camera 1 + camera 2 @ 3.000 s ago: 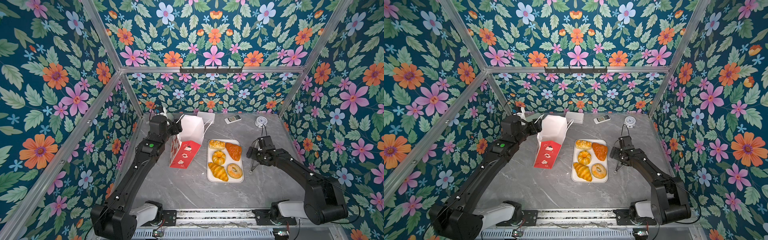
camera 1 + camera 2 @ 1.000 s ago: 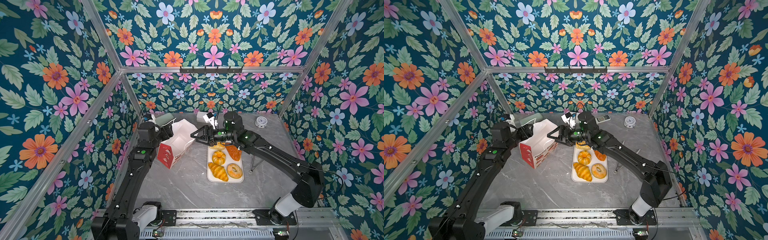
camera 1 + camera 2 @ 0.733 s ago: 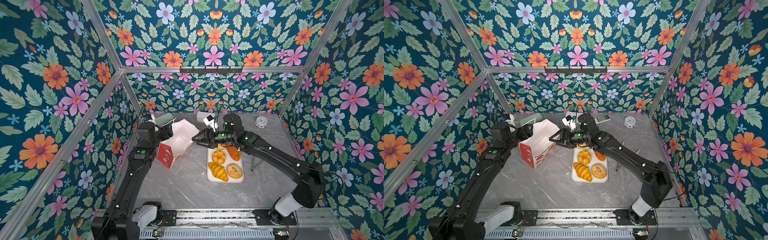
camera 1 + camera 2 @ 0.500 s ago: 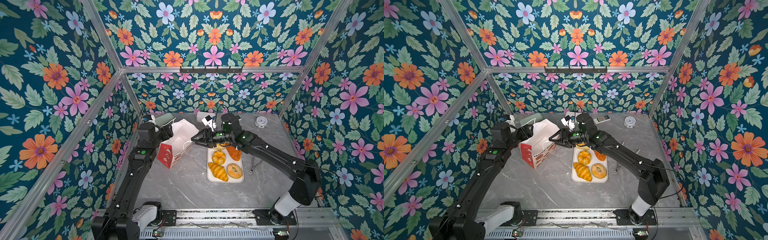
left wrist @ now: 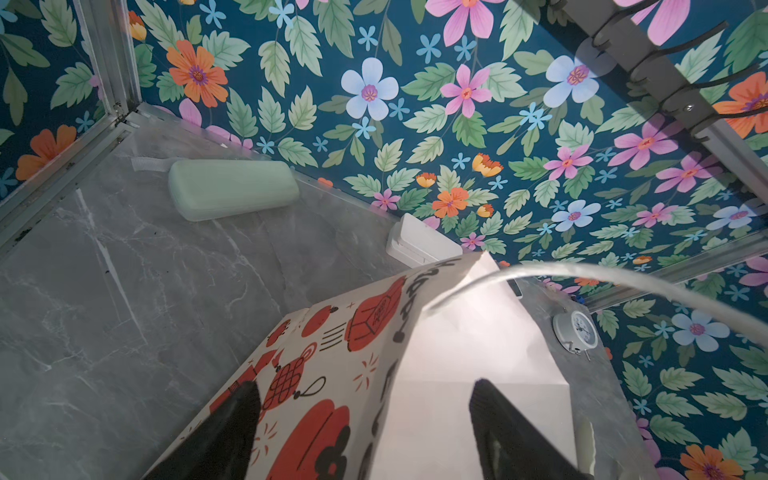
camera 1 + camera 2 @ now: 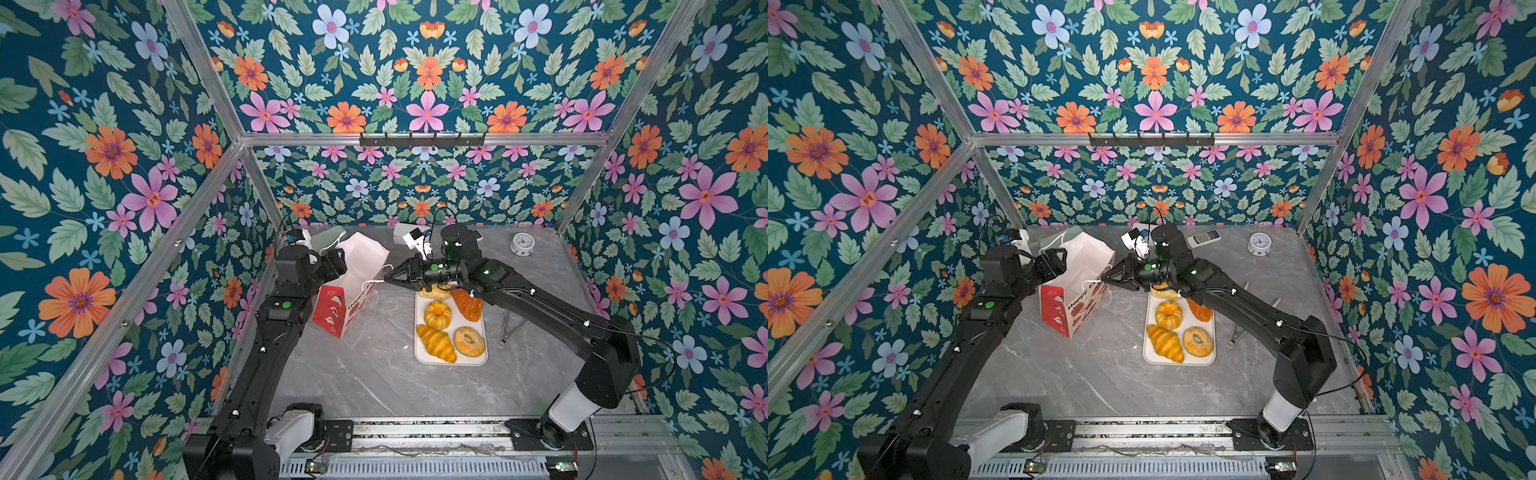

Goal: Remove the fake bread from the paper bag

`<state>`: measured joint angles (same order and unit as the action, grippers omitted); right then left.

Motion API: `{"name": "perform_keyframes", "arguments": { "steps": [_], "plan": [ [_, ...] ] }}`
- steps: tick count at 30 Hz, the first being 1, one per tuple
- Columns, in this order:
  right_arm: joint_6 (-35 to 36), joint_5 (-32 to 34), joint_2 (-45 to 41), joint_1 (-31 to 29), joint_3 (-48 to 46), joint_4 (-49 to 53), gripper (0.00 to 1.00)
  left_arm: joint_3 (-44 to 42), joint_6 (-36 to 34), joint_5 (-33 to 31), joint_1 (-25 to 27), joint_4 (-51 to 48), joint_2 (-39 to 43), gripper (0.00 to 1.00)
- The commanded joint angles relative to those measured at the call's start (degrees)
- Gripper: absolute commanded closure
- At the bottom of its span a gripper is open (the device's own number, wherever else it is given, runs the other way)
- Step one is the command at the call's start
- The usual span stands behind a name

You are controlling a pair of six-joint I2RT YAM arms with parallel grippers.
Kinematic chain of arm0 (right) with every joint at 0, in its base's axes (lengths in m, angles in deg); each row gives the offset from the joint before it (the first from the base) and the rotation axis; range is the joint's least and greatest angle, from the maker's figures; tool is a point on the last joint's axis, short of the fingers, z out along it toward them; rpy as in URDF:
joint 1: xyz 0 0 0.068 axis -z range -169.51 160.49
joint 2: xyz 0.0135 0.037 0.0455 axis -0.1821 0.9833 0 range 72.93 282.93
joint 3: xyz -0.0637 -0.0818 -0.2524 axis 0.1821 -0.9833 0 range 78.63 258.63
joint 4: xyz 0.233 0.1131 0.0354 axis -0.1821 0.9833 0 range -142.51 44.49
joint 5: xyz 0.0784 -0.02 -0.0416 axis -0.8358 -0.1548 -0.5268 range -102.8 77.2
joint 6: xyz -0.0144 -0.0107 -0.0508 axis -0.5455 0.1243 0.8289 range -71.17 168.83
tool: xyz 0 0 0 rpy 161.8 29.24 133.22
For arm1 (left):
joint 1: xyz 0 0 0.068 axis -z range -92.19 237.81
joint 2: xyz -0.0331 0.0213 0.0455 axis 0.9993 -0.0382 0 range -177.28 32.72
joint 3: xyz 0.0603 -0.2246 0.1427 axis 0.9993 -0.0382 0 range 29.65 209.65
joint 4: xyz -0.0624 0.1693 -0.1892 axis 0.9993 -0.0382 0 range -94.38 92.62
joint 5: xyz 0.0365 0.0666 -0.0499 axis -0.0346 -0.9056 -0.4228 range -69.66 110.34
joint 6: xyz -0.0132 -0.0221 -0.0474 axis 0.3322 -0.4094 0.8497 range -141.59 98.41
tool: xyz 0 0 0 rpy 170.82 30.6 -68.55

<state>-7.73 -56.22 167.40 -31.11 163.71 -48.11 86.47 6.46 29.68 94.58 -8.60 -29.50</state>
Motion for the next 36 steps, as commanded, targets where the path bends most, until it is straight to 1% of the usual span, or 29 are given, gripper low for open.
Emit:
{"name": "perform_keyframes", "arguments": {
  "steps": [1, 3, 10, 14, 19, 22, 28, 32, 36],
  "plan": [
    [2.3, 1.2, 0.0, 0.0, 1.2, 1.6, 0.96, 0.5, 0.0, 1.7, 0.0, 1.4, 0.5, 0.18],
    [3.0, 1.9, -0.1, 0.1, 2.0, 2.8, 1.0, 0.6, 0.0, 2.1, 0.0, 1.3, 0.7, 0.16],
    [6.6, 4.1, -0.8, 0.6, 5.3, 7.3, 1.0, 0.6, 0.7, 5.0, 0.0, 1.9, 1.2, 0.13],
    [7.7, 4.7, -1.3, 1.3, 6.4, 8.8, 1.0, 0.2, 1.5, 6.4, 0.0, 3.2, 1.0, 0.12],
    [8.4, 5.3, -1.6, 2.5, 6.5, 9.7, 1.0, -0.6, 2.1, 9.8, 0.1, 4.4, -0.3, 0.07],
    [8.8, 5.2, -1.3, 2.7, 6.5, 10.1, 1.0, -0.9, 0.3, 11.1, 0.2, 3.9, -0.7, 0.01],
    [8.7, 5.1, -1.2, 2.9, 5.8, 9.7, 1.0, 0.2, -6.3, 15.3, 0.3, -0.6, -1.0, 0.0],
    [8.9, 5.3, -1.6, 3.0, 4.7, 9.7, 1.0, 1.3, -10.2, 17.1, 0.3, -1.8, 0.8, 0.0],
    [9.3, 6.1, -3.4, 3.2, 2.3, 10.2, 1.0, 2.4, -12.5, 15.9, 0.3, -2.0, 3.6, 0.0]
  ]
}}
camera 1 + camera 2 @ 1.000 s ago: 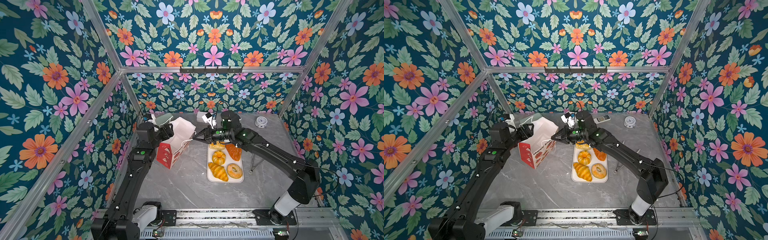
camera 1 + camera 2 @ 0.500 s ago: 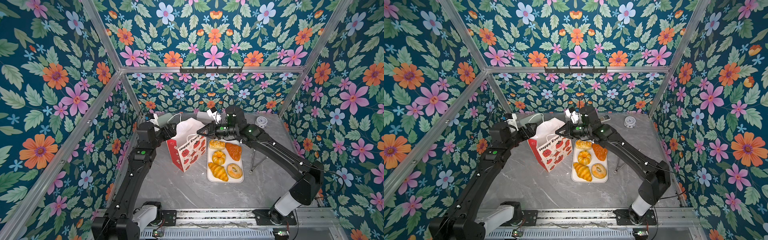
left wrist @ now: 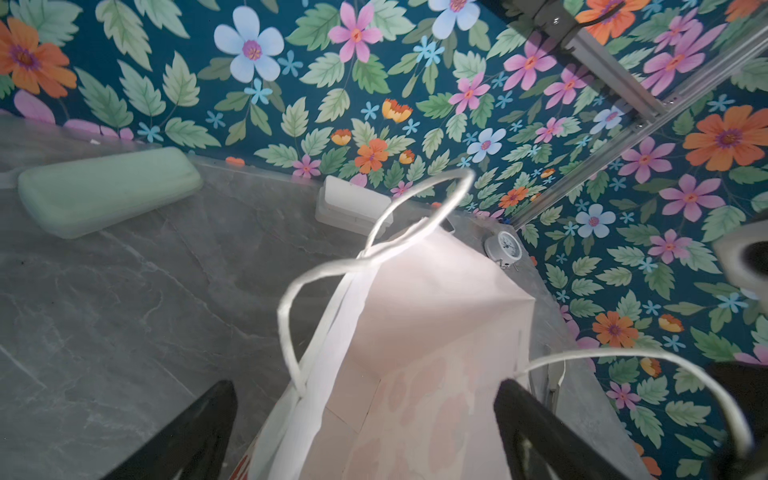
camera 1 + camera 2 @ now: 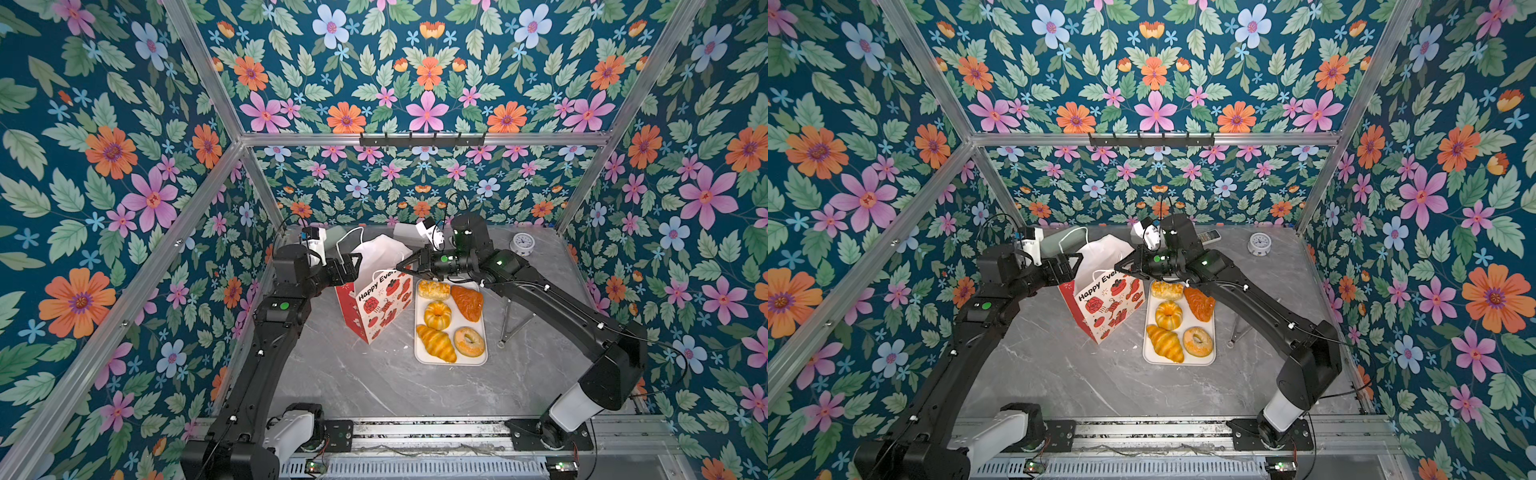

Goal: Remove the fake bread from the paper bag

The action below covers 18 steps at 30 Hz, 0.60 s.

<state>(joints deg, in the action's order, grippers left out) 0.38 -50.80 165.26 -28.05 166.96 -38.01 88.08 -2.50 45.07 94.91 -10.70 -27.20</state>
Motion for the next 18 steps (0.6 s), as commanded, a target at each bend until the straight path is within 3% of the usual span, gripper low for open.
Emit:
{"name": "perform_keyframes", "arguments": {
  "steps": [1, 4, 13, 16, 18],
  "plan": [
    [1.3, 0.7, -1.8, 0.1, -1.6, 0.1, 1.0, 1.0, -4.0, 0.3, -0.1, 0.0, 2.0, 0.0],
    [1.3, 1.0, -3.6, 0.1, -3.6, -0.1, 0.91, 1.5, -4.9, -0.7, -0.1, -0.1, 3.9, 0.0],
    [2.2, 1.5, -8.6, 0.4, -7.5, -5.6, 0.35, 0.2, -6.2, -9.1, -0.1, 3.1, 10.5, 0.0],
    [3.8, 3.5, -10.9, 0.6, -9.7, -8.6, 0.24, -1.8, -6.3, -12.4, -0.1, 6.5, 13.4, 0.0],
    [4.9, 5.2, -12.7, 0.9, -11.6, -10.2, 0.23, -3.2, -6.6, -14.9, -0.1, 8.6, 15.1, 0.0]
  ]
}}
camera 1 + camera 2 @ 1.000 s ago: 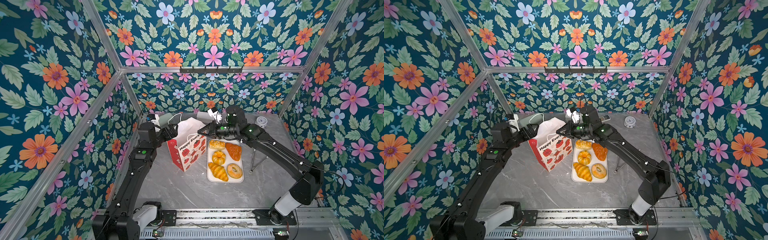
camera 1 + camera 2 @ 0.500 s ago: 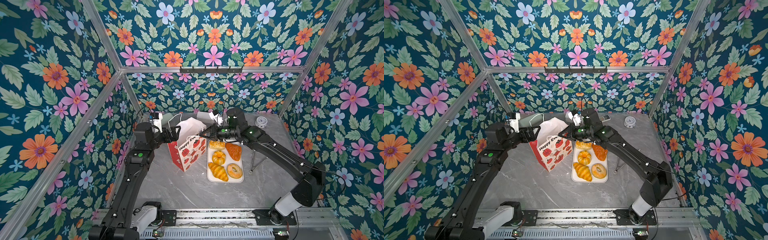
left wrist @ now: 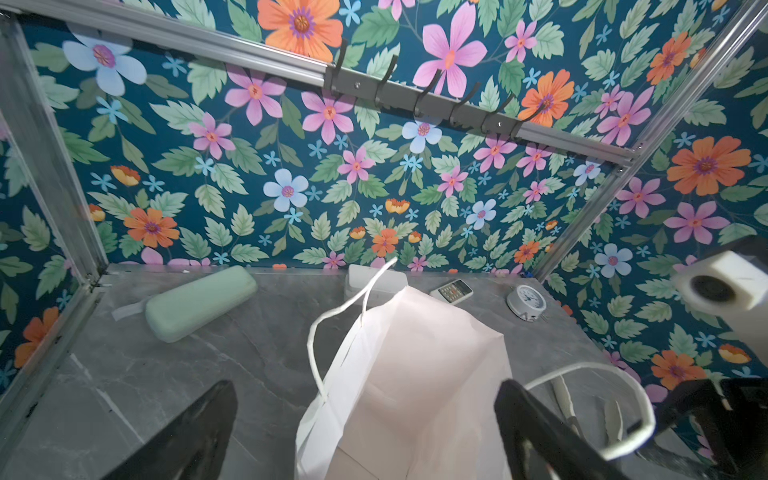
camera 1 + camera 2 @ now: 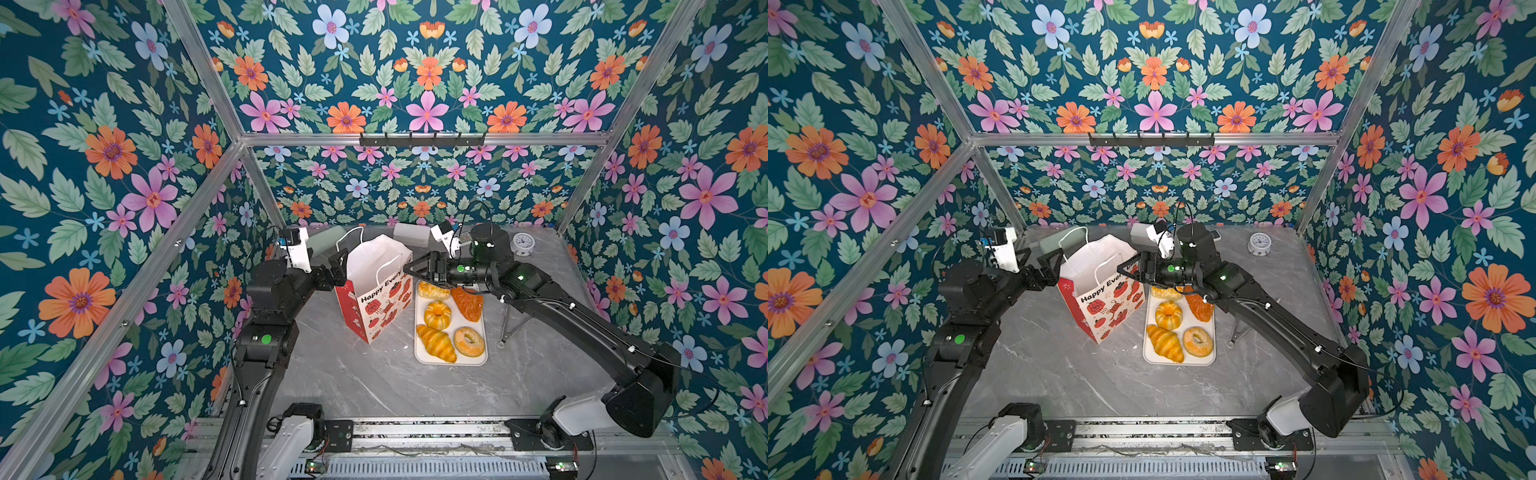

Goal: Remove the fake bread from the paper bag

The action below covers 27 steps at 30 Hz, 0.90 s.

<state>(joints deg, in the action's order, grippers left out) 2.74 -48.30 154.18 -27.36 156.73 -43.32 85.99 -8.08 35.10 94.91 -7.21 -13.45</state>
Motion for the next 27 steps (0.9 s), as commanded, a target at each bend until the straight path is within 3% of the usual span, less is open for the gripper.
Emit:
{"name": "perform_keyframes", "arguments": {
  "steps": [1, 3, 6, 9, 12, 15, 19, 22, 27],
  "plan": [
    [3.4, 4.1, -3.0, 0.4, -2.7, -5.9, 0.23, -1.8, -1.0, -6.6, -0.1, 6.6, 2.4, 0.0],
    [7.6, 8.5, -6.4, 0.4, -5.0, -5.2, 0.23, -4.5, -1.9, -10.5, -0.1, 9.2, 4.3, 0.0],
    [17.4, 20.4, -14.3, 0.4, -10.0, -1.1, 0.23, -10.6, -4.7, -20.3, -0.1, 13.6, 6.9, 0.0],
    [26.3, 36.5, -22.6, 0.5, -15.9, 3.6, 0.23, -17.6, -4.6, -33.1, -0.1, 18.2, 8.2, 0.0],
    [33.6, 50.9, -28.8, 0.6, -21.5, 7.7, 0.23, -22.1, -4.5, -39.7, -0.1, 21.4, 8.3, 0.0],
    [38.2, 58.9, -33.3, 2.0, -28.1, 8.9, 0.16, -26.8, -4.3, -41.5, -0.1, 25.3, 8.0, 0.0],
    [39.7, 63.9, -38.0, 6.5, -37.8, 3.3, 0.05, -36.1, -6.6, -41.4, -0.1, 36.2, 4.0, 0.0],
    [35.7, 65.8, -38.9, 10.7, -42.4, -1.4, 0.04, -42.7, -8.1, -38.1, -0.1, 50.0, -3.7, 0.0],
    [35.2, 68.0, -35.8, 15.9, -46.8, -6.8, 0.02, -42.7, -9.3, -32.5, -0.2, 62.2, -20.4, 0.0]
  ]
}}
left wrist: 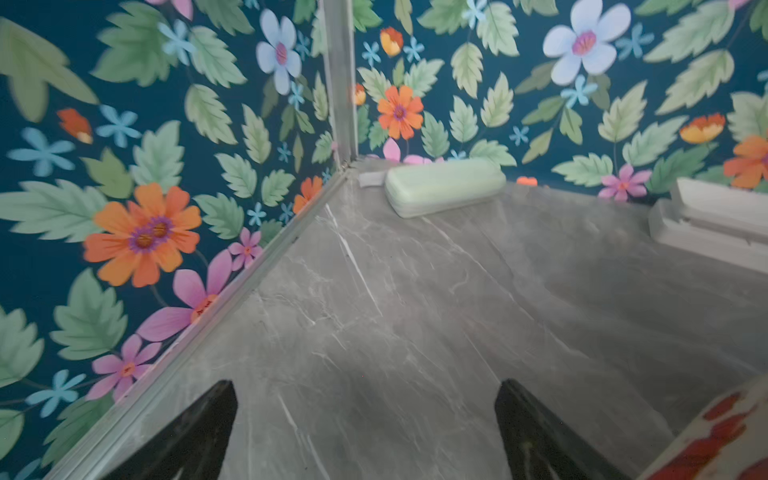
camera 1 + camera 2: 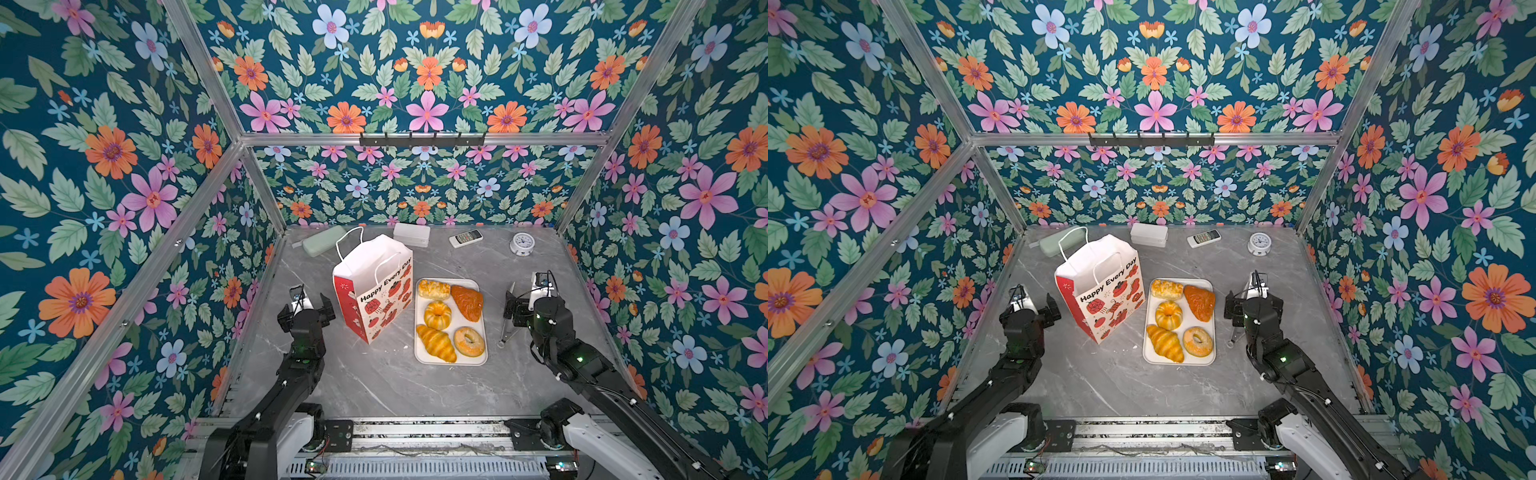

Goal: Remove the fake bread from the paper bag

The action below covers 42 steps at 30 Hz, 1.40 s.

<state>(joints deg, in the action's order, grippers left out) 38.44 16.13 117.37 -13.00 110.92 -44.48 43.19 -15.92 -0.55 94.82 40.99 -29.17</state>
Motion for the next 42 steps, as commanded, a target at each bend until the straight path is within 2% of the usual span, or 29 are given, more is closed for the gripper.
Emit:
{"name": "perform_keyframes", "arguments": {
  "steps": [1, 3, 4, 6, 7, 9, 11, 12, 13, 15, 19, 21, 25, 26, 27, 31, 35, 36, 42],
  "plan": [
    [-0.4, 4.4, 2.0, 2.1, -1.7, -6.8, 0.02, 0.1, -1.5, 4.1, -0.1, 16.6, -8.0, 0.0],
    [0.9, 5.9, 3.5, 2.8, -3.8, -10.4, 0.01, 1.1, -2.3, 5.6, -0.1, 19.1, -13.1, 0.0],
    [2.2, 6.3, 4.2, 3.1, -4.8, -12.9, 0.01, 2.2, -2.5, 6.0, -0.1, 17.0, -14.6, 0.0],
    [3.7, 6.0, 5.5, 4.3, -7.2, -18.3, 0.01, 1.2, -4.2, 5.3, -0.3, 23.6, -18.2, 0.0],
    [3.8, 4.7, 6.1, 5.8, -8.5, -21.3, 0.01, 1.2, -5.1, 4.9, -0.7, 25.4, -19.9, 0.0],
    [2.3, 1.0, 7.4, 9.8, -10.3, -24.9, 0.01, 3.1, -6.4, 6.0, -0.9, 22.6, -20.9, 0.0],
    [1.7, -3.7, 8.9, 14.3, -11.2, -27.8, 0.01, 3.7, -7.7, 6.8, -1.6, 27.3, -24.6, 0.0],
    [1.4, -4.4, 9.7, 15.7, -11.5, -29.4, 0.01, 4.5, -6.6, 7.4, -2.3, 25.7, -26.1, 0.0],
    [2.0, -5.9, 11.2, 17.5, -11.9, -31.6, 0.01, 4.4, -6.4, 8.9, -3.3, 30.1, -29.0, 0.0],
    [2.4, -6.7, 14.2, 19.9, -12.0, -34.5, 0.01, 3.4, -4.0, 11.7, -5.7, 29.8, -28.8, 0.0],
    [4.0, -8.6, 22.5, 22.0, -11.4, -39.8, 0.01, 3.3, -3.9, 11.9, -5.9, 30.9, -29.3, 0.0],
    [3.1, -13.9, 26.4, 23.7, -9.3, -39.1, 0.02, 3.3, -4.1, 11.9, -5.9, 31.8, -29.6, 0.0],
    [3.5, -15.5, 36.0, 24.1, -11.8, -53.3, 0.01, 3.2, -4.2, 11.9, -5.9, 32.0, -29.6, 0.0],
    [3.1, -16.6, 35.3, 24.2, -11.0, -49.2, 0.01, 3.2, -4.3, 11.8, -6.0, 32.1, -29.6, 0.0],
    [3.1, -17.9, 34.8, 24.4, -11.1, -49.3, 0.02, 3.2, -4.3, 11.8, -5.9, 32.1, -29.6, 0.0],
    [6.4, -23.2, 38.6, 24.2, -14.7, -60.1, 0.04, 3.1, -4.3, 11.7, -6.0, 32.2, -29.6, 0.0],
    [6.3, -23.3, 38.5, 24.2, -14.9, -59.9, 0.06, 3.0, -4.4, 11.8, -6.0, 32.7, -29.9, 0.0],
    [6.3, -23.3, 38.2, 24.3, -14.8, -59.3, 0.02, 3.0, -4.4, 11.8, -6.0, 32.6, -29.9, 0.0],
    [6.3, -23.1, 38.0, 24.2, -14.7, -58.8, 0.01, 3.0, -4.4, 11.8, -6.0, 32.6, -29.8, 0.0]
  ]
}}
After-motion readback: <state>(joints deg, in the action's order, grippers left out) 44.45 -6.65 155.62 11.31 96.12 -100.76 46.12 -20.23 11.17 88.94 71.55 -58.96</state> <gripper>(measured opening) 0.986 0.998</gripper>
